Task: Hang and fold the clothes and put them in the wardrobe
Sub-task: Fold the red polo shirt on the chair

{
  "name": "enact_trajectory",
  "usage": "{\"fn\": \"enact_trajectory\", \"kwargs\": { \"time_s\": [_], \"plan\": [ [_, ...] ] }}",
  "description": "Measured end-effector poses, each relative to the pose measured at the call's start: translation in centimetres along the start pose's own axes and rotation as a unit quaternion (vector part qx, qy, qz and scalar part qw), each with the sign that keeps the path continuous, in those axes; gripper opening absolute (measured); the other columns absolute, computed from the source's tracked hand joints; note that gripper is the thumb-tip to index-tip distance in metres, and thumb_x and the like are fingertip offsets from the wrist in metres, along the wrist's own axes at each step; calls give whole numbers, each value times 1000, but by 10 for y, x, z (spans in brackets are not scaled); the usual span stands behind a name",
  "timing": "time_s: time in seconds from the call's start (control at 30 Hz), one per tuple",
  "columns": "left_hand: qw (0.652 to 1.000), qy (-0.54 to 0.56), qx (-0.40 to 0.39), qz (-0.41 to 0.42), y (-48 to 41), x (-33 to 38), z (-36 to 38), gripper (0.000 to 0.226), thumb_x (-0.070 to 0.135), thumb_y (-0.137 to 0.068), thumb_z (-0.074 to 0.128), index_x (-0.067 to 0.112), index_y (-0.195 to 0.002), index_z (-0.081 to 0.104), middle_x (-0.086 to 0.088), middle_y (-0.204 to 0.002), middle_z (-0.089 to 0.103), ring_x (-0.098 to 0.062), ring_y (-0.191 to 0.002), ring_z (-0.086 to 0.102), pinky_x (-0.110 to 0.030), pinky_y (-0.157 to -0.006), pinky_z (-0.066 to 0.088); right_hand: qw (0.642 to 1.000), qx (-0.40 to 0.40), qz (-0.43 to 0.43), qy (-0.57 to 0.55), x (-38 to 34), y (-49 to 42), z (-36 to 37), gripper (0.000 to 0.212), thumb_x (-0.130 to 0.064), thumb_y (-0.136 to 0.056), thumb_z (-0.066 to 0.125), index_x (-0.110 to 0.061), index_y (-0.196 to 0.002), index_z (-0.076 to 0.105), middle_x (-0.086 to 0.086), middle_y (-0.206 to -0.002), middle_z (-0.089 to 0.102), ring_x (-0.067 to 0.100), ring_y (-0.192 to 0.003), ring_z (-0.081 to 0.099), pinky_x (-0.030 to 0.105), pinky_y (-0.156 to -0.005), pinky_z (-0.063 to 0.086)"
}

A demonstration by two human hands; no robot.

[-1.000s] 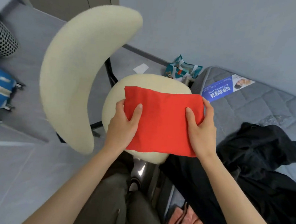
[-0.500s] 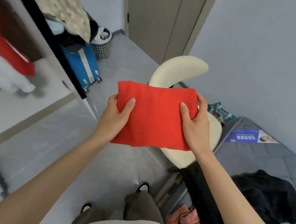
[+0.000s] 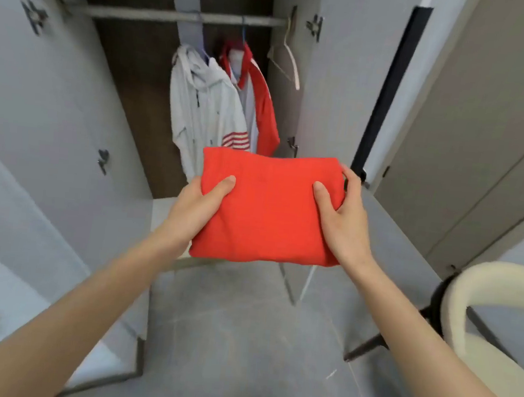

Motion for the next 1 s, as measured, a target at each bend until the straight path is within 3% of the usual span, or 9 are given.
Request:
{"fn": "enact_trajectory", "kwargs": {
  "time_s": [0.1, 0.23, 0.33, 0.4, 0.57, 0.7, 0.9, 1.0],
  "plan": [
    [999, 14, 33, 31, -11, 32, -64, 28, 43, -90, 58, 22, -109, 61, 6, -105, 68, -8, -90, 66, -24, -73, 49, 998, -31, -44, -33, -53, -25, 45, 48, -50, -93, 52, -41, -136, 34, -38, -104, 51, -20, -91, 53, 12, -81, 41],
    [993, 32, 78, 78, -29, 80, -119, 36, 43, -91, 58, 17, -116, 58, 4, -107, 68, -7, -88, 65, -21, -68, 50, 993, -47, -94, -61, -117, -67, 84, 46, -50, -91, 54, -42, -133, 36, -41, -100, 49, -9, -96, 54, 22, -89, 42],
    [988, 38, 100, 109, -48, 113, -146, 37, 44, -91, 58, 18, -117, 57, 4, -106, 67, -4, -82, 65, -15, -55, 48, 986, -58, -127, -86, -156, -104, 103, 48, -48, -91, 56, -39, -135, 37, -45, -98, 45, -25, -90, 50, 7, -80, 38],
    [986, 39, 109, 123, -64, 136, -159, 41, 46, -90, 57, 18, -120, 55, 3, -108, 67, -6, -83, 65, -14, -52, 47, 983, -61, -144, -97, -178, -132, 114, 48, -47, -91, 57, -38, -134, 38, -43, -98, 46, -30, -86, 47, 5, -76, 35],
    [977, 57, 134, 153, -122, 189, -175, 40, 44, -90, 59, 16, -119, 57, 3, -102, 68, -6, -76, 66, -15, -49, 47, 974, -80, -178, -115, -224, -211, 138, 50, -45, -91, 58, -31, -135, 39, -26, -107, 52, -3, -100, 55, 21, -89, 39],
    [971, 78, 146, 173, -181, 223, -175, 23, 37, -92, 60, 20, -107, 61, 8, -89, 68, 1, -60, 66, -12, -43, 46, 967, -91, -208, -115, -247, -287, 160, 53, -45, -91, 59, -28, -137, 39, -7, -129, 54, 12, -116, 54, 28, -100, 40],
    [971, 82, 164, 156, -272, 269, -179, 32, 40, -89, 62, 23, -116, 61, 3, -107, 68, -15, -96, 64, -28, -76, 48, 947, -111, -288, -90, -282, -401, 185, 54, -43, -90, 60, -27, -137, 39, -10, -121, 54, 14, -116, 53, 32, -101, 40],
    [975, 94, 155, 128, -313, 287, -183, 30, 37, -88, 64, 20, -113, 61, 1, -104, 69, -19, -93, 65, -30, -71, 49, 936, -133, -317, -78, -301, -454, 201, 52, -37, -91, 61, -29, -137, 38, -10, -124, 53, 17, -120, 51, 34, -104, 38]
  ]
}}
Point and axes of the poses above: each hand's wrist, its own y-axis away from the middle knuckle, its own z-axis out of the palm, x = y × z, the point moved 1 cm from there along -y, towards the middle knuckle
